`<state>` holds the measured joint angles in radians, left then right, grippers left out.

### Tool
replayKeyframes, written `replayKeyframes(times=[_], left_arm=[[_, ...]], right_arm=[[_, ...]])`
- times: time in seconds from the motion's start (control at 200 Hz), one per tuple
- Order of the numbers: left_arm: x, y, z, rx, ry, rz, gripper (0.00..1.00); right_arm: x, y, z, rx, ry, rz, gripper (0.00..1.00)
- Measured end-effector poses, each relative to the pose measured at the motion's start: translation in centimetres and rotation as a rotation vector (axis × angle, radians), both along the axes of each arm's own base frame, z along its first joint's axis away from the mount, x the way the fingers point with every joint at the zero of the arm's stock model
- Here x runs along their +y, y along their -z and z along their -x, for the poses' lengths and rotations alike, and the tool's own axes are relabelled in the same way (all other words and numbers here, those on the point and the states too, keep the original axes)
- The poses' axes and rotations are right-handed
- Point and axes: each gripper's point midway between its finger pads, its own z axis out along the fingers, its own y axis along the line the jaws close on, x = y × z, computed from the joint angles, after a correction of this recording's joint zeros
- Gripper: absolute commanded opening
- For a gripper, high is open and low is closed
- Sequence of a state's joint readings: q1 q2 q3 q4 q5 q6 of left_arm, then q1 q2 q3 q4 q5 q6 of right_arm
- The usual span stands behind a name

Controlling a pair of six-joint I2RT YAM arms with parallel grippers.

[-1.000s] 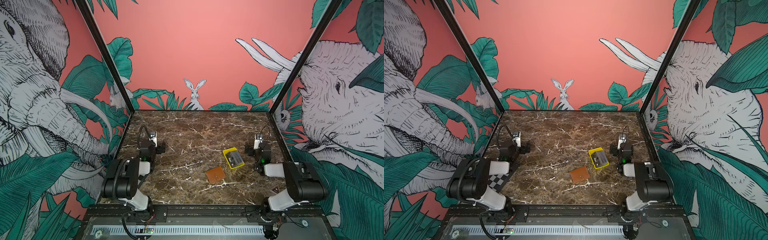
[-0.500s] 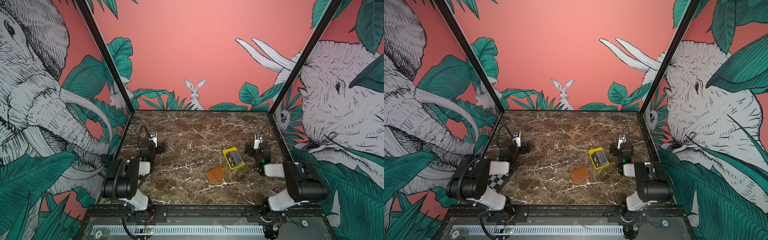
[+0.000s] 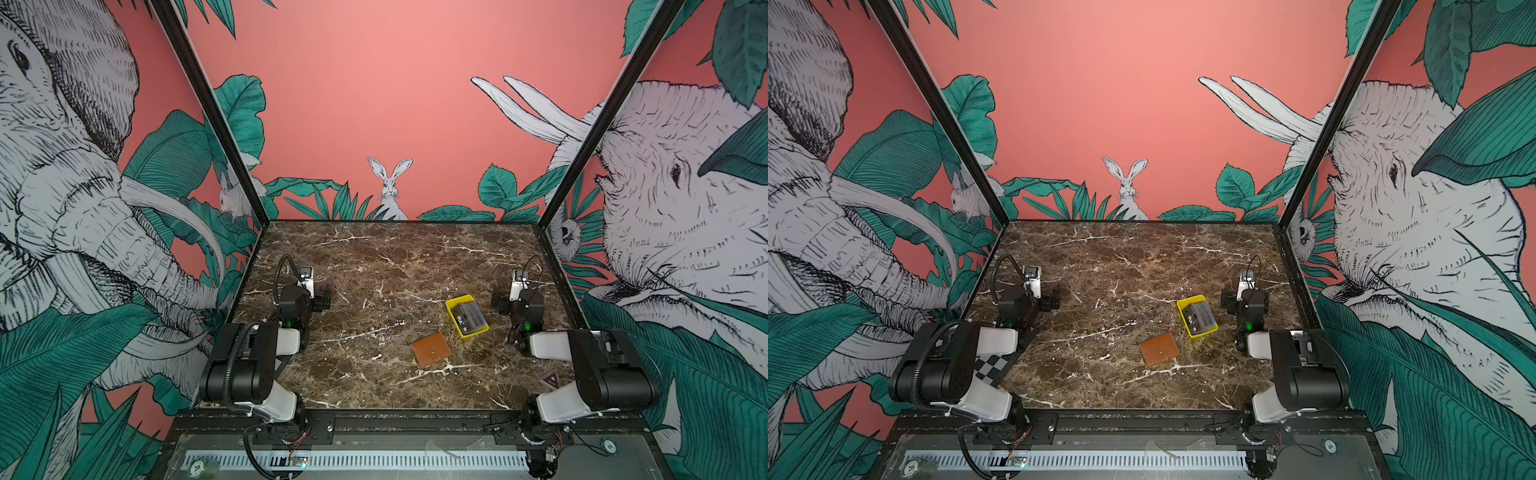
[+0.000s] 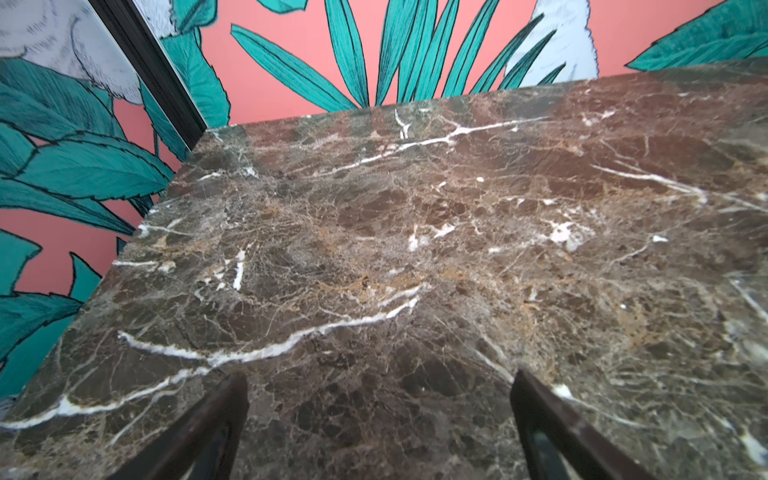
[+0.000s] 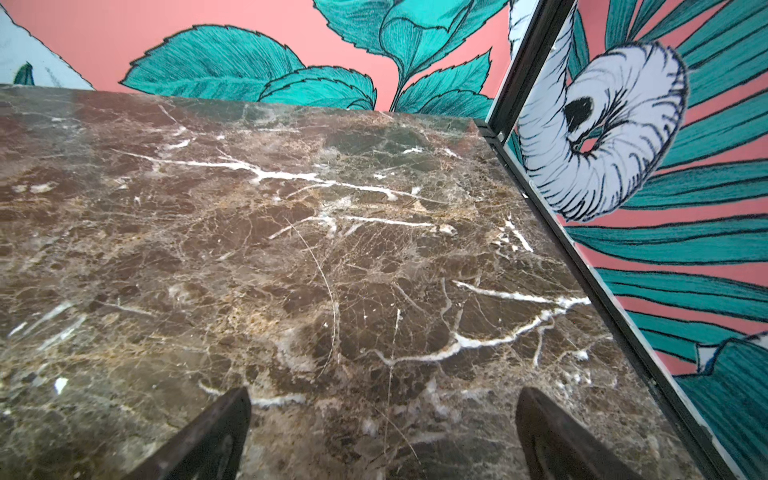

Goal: Put the credit cards into the card holder

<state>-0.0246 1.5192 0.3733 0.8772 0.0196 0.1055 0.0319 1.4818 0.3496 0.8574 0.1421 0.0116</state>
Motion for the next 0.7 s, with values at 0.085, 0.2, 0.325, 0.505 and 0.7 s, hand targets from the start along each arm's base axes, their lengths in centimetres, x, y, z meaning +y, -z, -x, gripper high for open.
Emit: replayKeyframes(times=[0.085, 0.2, 0.325, 0.505, 0.7], left_arm=[[0.0, -0.4, -0.1, 0.002, -0.001, 0.000, 0.99], [0.0, -1.2, -0.2, -0.001, -0.002, 0.000, 0.99], [0.2, -2.3, 0.0, 0.000, -0.010, 0.000, 0.99], [0.3, -5.1, 0.1, -0.016, -0.029, 0.031, 0.99], [0.0, -7.1, 0.6, -0.008, -0.041, 0.123, 0.99]], right_arm=[[0.0, -0.6, 0.0, -0.006, 0.001, 0.000, 0.98], [-0.1, -1.4, 0.3, -0.015, 0.002, 0.000, 0.98], [-0.2, -2.7, 0.5, -0.013, 0.011, -0.003, 0.98], [-0.2, -5.8, 0.2, -0.027, 0.029, -0.049, 0.98], [0.6, -5.8, 1.3, 0.028, 0.021, -0.146, 0.98]])
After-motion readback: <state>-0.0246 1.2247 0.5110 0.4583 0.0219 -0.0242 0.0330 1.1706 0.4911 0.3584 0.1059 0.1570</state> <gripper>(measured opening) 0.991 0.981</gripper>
